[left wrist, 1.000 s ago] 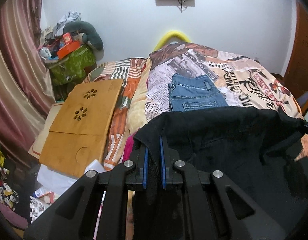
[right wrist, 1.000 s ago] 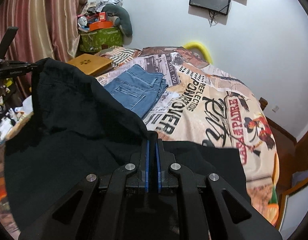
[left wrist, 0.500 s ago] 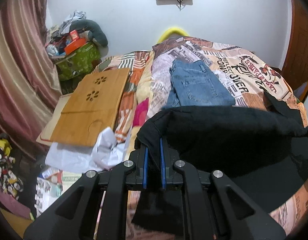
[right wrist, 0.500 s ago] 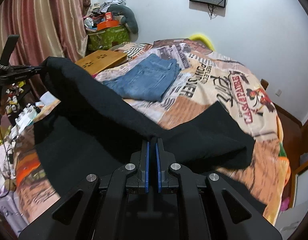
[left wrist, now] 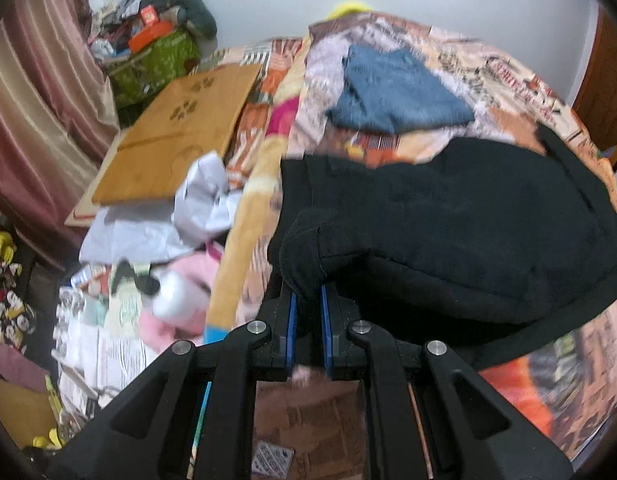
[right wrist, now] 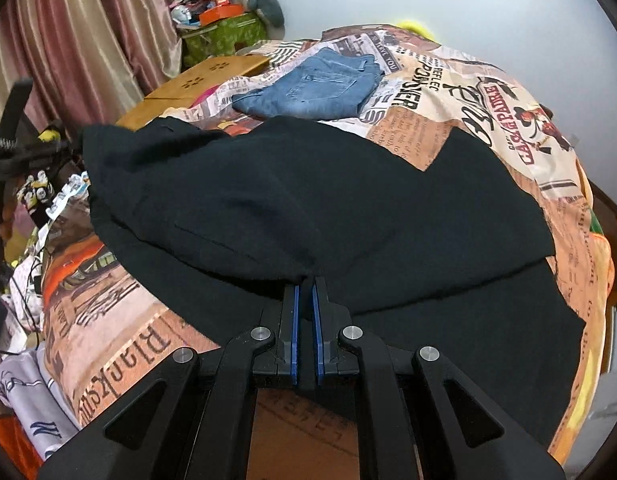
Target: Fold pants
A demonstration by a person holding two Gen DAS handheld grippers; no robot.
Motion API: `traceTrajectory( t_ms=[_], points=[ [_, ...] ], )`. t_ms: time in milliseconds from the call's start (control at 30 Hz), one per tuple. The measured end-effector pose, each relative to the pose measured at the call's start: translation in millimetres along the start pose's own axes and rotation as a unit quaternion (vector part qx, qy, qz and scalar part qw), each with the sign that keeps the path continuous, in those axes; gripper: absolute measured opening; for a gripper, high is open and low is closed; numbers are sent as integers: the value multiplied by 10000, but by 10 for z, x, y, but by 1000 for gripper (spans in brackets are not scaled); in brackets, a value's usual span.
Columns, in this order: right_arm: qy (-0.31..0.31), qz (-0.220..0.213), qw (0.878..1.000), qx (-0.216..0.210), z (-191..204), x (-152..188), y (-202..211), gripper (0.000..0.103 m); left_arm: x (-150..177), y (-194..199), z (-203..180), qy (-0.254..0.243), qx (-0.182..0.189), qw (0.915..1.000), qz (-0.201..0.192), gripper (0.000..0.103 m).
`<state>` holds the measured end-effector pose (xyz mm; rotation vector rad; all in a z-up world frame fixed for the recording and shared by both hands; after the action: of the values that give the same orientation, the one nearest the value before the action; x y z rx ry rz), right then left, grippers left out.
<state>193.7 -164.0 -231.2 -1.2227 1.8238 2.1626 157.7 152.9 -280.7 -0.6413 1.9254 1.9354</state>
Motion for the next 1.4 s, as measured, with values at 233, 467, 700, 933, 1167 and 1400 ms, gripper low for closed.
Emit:
traceTrajectory(
  t_ms=[233,467,700,933,1167,1400],
  points=[
    [-121,165,9998,-53,5,31,42,10,184,-93,103,178,-6,9992,344,12],
    [-511,329,9981,-68,-227,80,154,13,70,119,233,185,-262,9989,333,14],
    [-870,107,9959,216,-578,-15,344,15,-307,385,103,173,-123,9997,-120,31],
    [-1188,-359,9907,563,-926,-324,413,49,-781,361,-365,-291,163,9983,-480,63],
    [-1348,-352,9878,690,-1255,-691,120,55,-1232,7,-844,-435,605,9965,-365,69],
    [-1254,-74,9901,626,-1407,-986,-431,55,-1447,-476,-1202,-458,859,9952,-69,69]
  ],
)
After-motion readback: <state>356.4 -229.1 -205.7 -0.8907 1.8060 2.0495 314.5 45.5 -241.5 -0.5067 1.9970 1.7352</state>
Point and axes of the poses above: each gripper's, at about its wrist camera, not at the fingertips, and y roughly against the way its jaws point, z to its left, x to its underside, the point moved 2 cm from there along -y, roughly the way its jaws point, and after that the axes turned 8 degrees about x, right-handed, at the moved point
